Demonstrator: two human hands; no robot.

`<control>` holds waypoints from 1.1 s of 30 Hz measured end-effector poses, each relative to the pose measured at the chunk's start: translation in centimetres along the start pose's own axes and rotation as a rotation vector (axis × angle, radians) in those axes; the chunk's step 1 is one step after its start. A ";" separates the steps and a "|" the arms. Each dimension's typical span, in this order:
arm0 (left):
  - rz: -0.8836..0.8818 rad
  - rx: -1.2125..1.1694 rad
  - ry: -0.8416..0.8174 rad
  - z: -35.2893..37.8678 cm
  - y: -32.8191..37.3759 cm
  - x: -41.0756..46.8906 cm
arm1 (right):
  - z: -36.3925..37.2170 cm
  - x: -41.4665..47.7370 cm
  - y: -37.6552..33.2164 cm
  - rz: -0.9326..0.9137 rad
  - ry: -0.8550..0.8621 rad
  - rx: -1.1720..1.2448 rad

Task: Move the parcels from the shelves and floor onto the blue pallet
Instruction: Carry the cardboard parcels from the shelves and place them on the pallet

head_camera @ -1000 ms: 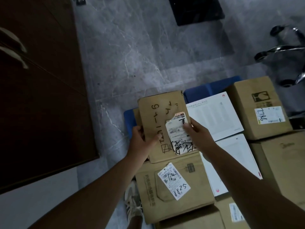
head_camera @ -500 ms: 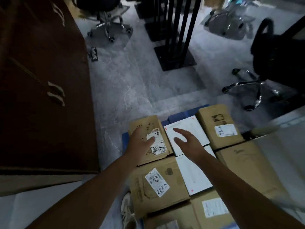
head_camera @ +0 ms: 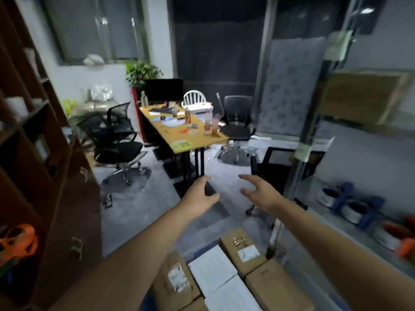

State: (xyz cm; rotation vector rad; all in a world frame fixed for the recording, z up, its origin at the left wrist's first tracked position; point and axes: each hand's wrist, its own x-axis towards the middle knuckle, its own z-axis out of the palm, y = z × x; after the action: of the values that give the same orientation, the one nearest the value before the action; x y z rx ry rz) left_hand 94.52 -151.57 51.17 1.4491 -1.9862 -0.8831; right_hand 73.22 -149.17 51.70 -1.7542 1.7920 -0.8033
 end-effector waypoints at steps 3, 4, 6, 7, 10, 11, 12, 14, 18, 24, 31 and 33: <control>0.152 0.079 -0.064 -1.3 4.5 -0.7 | -3.8 -3.7 -2.1 0.060 0.087 0.022; 0.203 0.095 -0.091 -1.6 5.7 -1.1 | -4.8 -5.0 -2.6 0.069 0.122 0.017; 0.292 0.135 -0.148 -1.9 7.9 -2.0 | -6.7 -8.1 -3.5 0.095 0.202 0.004; 0.331 0.149 -0.178 -1.9 8.9 -2.6 | -7.5 -9.8 -3.8 0.113 0.242 -0.004; 0.460 0.188 -0.249 -0.6 12.2 -4.5 | -9.8 -15.8 -3.8 0.202 0.343 -0.009; 0.491 0.206 -0.274 0.2 13.5 -5.2 | -10.5 -18.1 -3.7 0.241 0.363 0.002; 0.516 0.213 -0.304 1.1 14.7 -6.0 | -11.3 -20.4 -3.5 0.279 0.384 -0.005; 0.570 0.187 -0.376 3.3 17.4 -7.8 | -13.2 -24.9 -3.2 0.346 0.437 -0.045; 0.706 0.176 -0.503 8.1 22.8 -12.5 | -17.2 -33.4 -2.6 0.447 0.579 -0.113; 0.886 0.138 -0.580 14.4 31.7 -20.9 | -22.3 -45.9 -1.6 0.566 0.680 -0.129; 1.073 0.140 -0.735 25.1 42.0 -32.6 | -28.1 -62.1 2.2 0.710 0.828 -0.115; 1.091 0.114 -0.789 28.9 45.0 -36.4 | -29.5 -67.7 4.0 0.776 0.843 -0.105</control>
State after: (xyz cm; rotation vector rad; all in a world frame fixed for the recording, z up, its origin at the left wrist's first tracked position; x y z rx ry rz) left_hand 56.20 -101.39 65.28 -0.1748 -2.8709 -0.8393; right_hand 52.22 -79.74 66.14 -0.6003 2.7966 -1.1742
